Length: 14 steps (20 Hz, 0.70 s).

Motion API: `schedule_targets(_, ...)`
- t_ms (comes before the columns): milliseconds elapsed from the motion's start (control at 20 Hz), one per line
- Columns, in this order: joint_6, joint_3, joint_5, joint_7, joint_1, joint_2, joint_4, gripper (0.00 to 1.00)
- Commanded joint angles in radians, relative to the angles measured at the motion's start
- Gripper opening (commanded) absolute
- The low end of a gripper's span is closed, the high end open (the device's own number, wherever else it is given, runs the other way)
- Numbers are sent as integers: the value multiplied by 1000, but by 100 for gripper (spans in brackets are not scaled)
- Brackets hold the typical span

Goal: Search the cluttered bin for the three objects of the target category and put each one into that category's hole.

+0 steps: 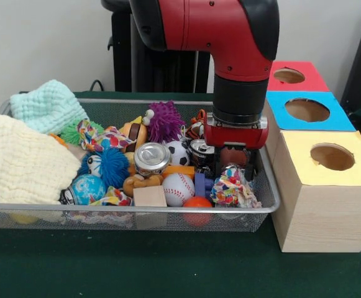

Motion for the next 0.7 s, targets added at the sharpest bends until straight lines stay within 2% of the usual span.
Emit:
schedule_targets(50,-25,122,-6,69,-28,40,62,100)
schedule_targets(700,-42,146,-9,72,-27,74,38,100)
